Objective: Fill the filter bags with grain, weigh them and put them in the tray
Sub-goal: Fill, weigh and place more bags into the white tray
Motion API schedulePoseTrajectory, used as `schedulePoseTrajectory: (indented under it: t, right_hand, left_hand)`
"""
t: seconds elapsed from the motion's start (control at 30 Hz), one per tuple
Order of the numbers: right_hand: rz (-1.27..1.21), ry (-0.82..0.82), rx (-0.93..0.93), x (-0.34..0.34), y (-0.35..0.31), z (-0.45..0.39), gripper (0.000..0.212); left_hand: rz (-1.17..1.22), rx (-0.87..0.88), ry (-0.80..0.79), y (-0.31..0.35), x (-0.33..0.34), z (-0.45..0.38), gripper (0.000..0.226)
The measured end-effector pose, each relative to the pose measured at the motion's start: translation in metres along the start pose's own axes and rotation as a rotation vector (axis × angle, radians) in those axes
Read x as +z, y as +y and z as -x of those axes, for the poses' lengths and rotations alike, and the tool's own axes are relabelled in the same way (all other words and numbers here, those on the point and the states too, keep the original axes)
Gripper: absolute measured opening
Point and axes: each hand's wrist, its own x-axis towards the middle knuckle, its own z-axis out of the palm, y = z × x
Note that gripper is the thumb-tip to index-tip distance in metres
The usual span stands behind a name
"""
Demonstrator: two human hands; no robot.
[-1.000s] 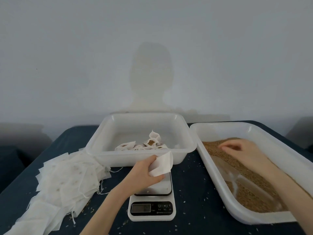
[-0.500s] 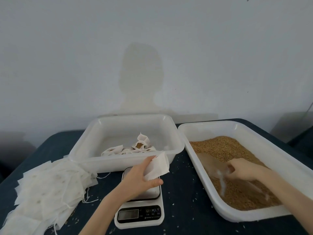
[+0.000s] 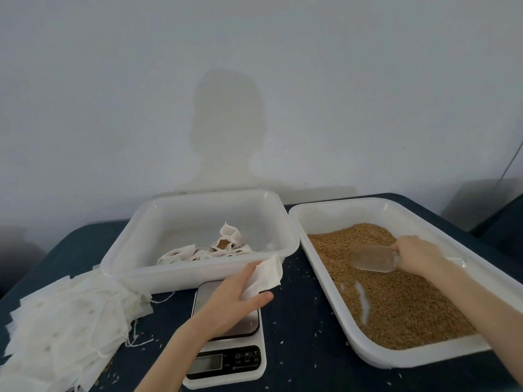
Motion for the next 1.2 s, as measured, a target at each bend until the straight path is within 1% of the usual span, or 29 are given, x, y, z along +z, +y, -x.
schedulePoseTrajectory:
  t: [0.1, 0.17, 0.23, 0.33, 0.4, 0.47, 0.57, 0.67, 0.73, 0.77, 0.83, 0.87, 1.07, 1.1, 1.13, 1.17, 1.2]
  right_hand:
    - [0.008, 0.025, -0.014, 0.000, -0.002, -0.005, 0.020]
    - [-0.010, 0.017, -0.012, 0.000, -0.002, -0.006, 0.023]
    - [-0.014, 0.044, 0.022, -0.004, 0.002, -0.007, 0.022]
    - [0.036, 0.077, 0.080, -0.008, 0.011, -0.006, 0.011]
    - [0.039, 0.068, 0.112, -0.006, 0.014, -0.006, 0.004]
    - [0.016, 0.068, 0.121, -0.001, 0.014, -0.007, 0.010]
    - [-0.040, 0.017, 0.098, 0.004, 0.008, -0.010, 0.021]
    - [-0.164, -0.100, 0.066, 0.009, 0.001, -0.013, 0.022]
    - [-0.334, -0.173, 0.068, 0.014, 0.002, -0.016, 0.016]
    - [-0.449, -0.206, 0.072, 0.017, 0.004, -0.017, 0.017]
    - [-0.664, -0.238, 0.044, 0.019, 0.008, -0.015, 0.027]
    - [-0.736, -0.252, 0.016, 0.018, 0.008, -0.013, 0.028]
    - [-0.921, -0.300, -0.175, -0.001, 0.013, -0.005, 0.010]
    - [-0.939, -0.298, -0.210, -0.002, 0.016, -0.003, 0.015]
    - [-0.932, -0.283, -0.230, -0.003, 0.019, -0.003, 0.033]
    - [-0.905, -0.268, -0.232, -0.004, 0.021, -0.003, 0.046]
    - [-0.875, -0.253, -0.232, -0.004, 0.023, -0.002, 0.049]
  left_hand:
    - [0.000, 0.022, -0.003, 0.006, 0.004, -0.004, 0.063]
    - [-0.004, 0.028, -0.003, 0.006, 0.006, -0.007, 0.064]
    - [-0.012, 0.034, -0.007, 0.006, 0.006, -0.010, 0.067]
    - [-0.019, 0.049, -0.014, 0.010, 0.006, -0.016, 0.060]
    - [-0.047, 0.070, -0.009, 0.016, 0.008, -0.025, 0.064]
    - [-0.075, 0.092, -0.009, 0.029, 0.010, -0.033, 0.070]
    - [-0.090, 0.142, -0.025, 0.047, 0.014, -0.045, 0.065]
    - [-0.233, 0.171, -0.018, 0.057, 0.019, -0.047, 0.066]
    - [-0.247, 0.191, -0.029, 0.060, 0.022, -0.047, 0.071]
    - [-0.233, 0.196, -0.042, 0.061, 0.022, -0.047, 0.074]
    - [-0.189, 0.194, -0.062, 0.063, 0.021, -0.048, 0.078]
    - [-0.164, 0.188, -0.067, 0.063, 0.020, -0.049, 0.079]
    - [-0.038, 0.159, -0.086, 0.061, 0.015, -0.053, 0.083]
    - [-0.021, 0.158, -0.086, 0.060, 0.014, -0.053, 0.082]
    - [-0.011, 0.160, -0.085, 0.060, 0.013, -0.053, 0.082]
    - [-0.008, 0.159, -0.084, 0.060, 0.012, -0.053, 0.081]
    - [-0.010, 0.154, -0.082, 0.059, 0.012, -0.053, 0.082]
